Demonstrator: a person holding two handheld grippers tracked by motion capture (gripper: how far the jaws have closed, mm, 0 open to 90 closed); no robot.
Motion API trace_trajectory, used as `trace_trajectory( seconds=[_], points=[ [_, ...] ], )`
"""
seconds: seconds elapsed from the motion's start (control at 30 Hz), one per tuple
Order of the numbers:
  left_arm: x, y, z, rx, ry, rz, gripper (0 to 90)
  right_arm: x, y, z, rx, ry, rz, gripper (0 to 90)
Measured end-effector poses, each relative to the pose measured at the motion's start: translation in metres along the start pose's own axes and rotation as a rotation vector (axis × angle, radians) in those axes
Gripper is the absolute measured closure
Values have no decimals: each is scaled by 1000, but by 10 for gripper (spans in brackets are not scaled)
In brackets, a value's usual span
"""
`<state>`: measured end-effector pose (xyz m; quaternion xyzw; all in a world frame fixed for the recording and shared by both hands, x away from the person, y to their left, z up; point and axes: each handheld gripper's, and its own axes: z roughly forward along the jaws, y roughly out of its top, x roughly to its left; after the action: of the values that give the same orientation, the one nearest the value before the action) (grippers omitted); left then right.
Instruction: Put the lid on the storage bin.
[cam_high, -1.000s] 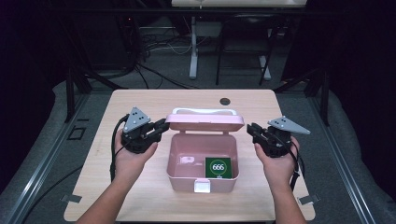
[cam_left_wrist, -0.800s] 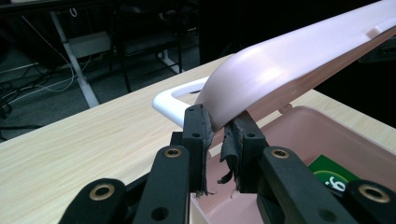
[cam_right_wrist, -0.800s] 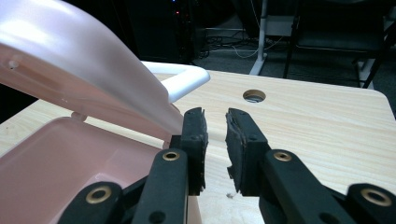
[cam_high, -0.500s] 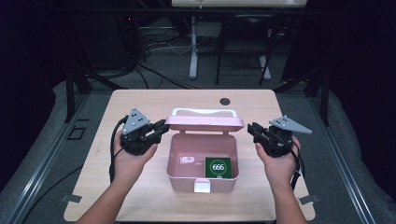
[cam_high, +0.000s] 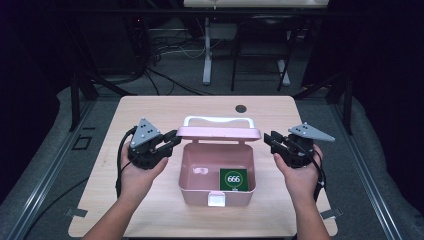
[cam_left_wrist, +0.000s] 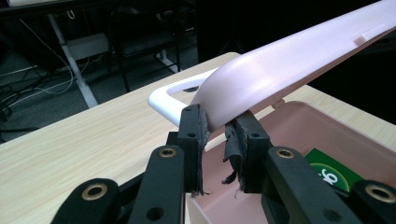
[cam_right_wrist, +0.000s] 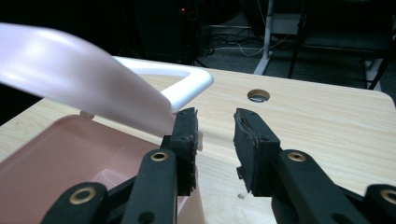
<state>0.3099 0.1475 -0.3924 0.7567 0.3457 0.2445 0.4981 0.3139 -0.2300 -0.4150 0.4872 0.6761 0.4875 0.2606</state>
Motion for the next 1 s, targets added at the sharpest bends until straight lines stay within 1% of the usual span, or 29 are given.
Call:
trace_trajectory(
  seconds=[0.13,0.17,0.23,0.43,0.5,0.63,0.77,0.8,0.83,0.9,1.0],
  points=[
    [-1,-2,-2,8,-5,6,754,-2,0,-1,1,-3,4,684],
    [-1,-2,-2,8,-5,6,754,-2,0,0,-9,-1,7,684],
    [-2,-3,-3,16,-9,9,755,-3,0,0,-3,-1,10,684],
    [-3,-4,-6,13,-16,16,753,-3,0,-1,-7,-3,9,678],
    [-4,-4,-8,18,-20,19,749,-3,0,-1,-6,-1,12,665],
    [-6,-6,-10,17,-23,21,745,-3,0,-1,-26,4,8,645],
    [-7,-7,-12,15,-28,23,733,-3,0,-2,-27,0,9,625],
    [-7,-8,-13,15,-32,24,731,-2,1,-1,-39,-2,10,602],
    [-8,-9,-13,11,-32,21,731,-2,1,-3,-26,1,9,598],
    [-8,-10,-14,11,-35,20,731,-2,2,-3,-41,-1,10,587],
    [-9,-12,-15,14,-40,21,729,-2,2,-4,-42,-1,10,558]
  ],
)
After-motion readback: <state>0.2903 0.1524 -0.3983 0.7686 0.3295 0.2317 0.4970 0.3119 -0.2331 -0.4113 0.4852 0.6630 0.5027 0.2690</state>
